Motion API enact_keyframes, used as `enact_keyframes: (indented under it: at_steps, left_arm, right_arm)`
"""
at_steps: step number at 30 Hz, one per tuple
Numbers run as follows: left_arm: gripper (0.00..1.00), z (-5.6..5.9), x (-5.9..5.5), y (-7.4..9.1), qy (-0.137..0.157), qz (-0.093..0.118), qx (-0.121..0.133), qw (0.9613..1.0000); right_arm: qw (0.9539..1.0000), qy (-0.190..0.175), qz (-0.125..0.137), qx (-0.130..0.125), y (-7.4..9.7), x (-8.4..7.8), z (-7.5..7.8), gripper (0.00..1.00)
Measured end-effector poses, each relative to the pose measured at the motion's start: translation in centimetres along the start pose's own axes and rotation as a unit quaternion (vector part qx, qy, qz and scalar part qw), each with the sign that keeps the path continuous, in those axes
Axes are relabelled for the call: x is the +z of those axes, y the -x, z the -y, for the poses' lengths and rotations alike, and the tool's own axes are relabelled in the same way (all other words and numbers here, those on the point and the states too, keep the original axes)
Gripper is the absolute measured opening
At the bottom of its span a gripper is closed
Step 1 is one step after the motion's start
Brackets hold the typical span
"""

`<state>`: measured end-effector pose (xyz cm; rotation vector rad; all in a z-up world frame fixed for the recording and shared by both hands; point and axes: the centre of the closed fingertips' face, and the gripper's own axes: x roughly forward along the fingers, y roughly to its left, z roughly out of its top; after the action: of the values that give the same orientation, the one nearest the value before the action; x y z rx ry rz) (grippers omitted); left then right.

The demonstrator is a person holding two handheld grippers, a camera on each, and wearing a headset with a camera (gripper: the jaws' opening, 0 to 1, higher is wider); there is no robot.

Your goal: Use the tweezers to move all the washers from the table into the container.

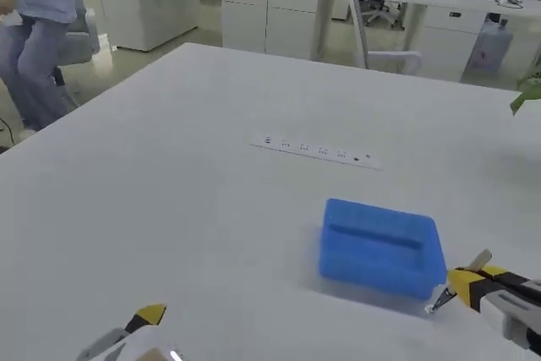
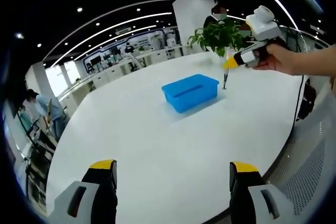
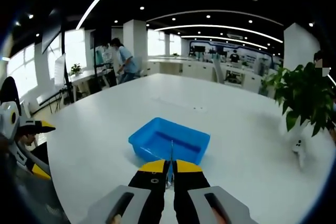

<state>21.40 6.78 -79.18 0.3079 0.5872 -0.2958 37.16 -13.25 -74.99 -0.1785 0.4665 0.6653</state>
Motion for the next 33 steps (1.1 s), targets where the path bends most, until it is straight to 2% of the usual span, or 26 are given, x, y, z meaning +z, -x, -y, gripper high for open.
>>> enact_keyframes:
  at_steps: [5, 9, 13, 20, 24, 30, 33]
  left_arm:
    - [0.91, -0.4, 1.4, 0.6, 0.003, 0.014, 0.005, 0.9999]
    - [0.89, -0.3, 2.2, 1.0, 0.004, 0.021, 0.000, 0.9998]
    - [0.83, -0.3, 2.7, 1.3, 0.005, 0.025, -0.005, 0.9997]
    - [0.75, -0.1, 2.5, 1.7, 0.023, 0.024, -0.019, 0.9993]
    - [0.71, 0.2, 2.4, 1.9, 0.025, 0.024, -0.029, 0.9990]
    - [0.54, 0.7, 3.2, 2.4, 0.017, 0.032, -0.046, 0.9983]
    - [0.51, 0.8, 3.4, 2.5, 0.015, 0.032, -0.049, 0.9982]
  right_arm:
    - [0.9995, 0.015, 0.026, -0.003, -0.6, 2.7, 0.6, 0.01]
    - [0.9993, 0.022, 0.030, -0.006, -1.8, 3.4, 1.1, 0.01]
    - [0.9989, 0.035, 0.027, -0.014, -3.4, 3.6, 1.6, 0.01]
    - [0.9991, 0.040, 0.004, -0.015, -6.2, 2.6, 2.6, 0.01]
    - [0.9984, 0.053, -0.013, -0.016, -6.9, 1.6, 2.9, 0.01]
    - [0.9979, 0.051, -0.038, -0.010, -7.5, -0.1, 3.0, 0.01]
    - [0.9976, 0.051, -0.047, -0.009, -7.8, -0.8, 3.1, 0.01]
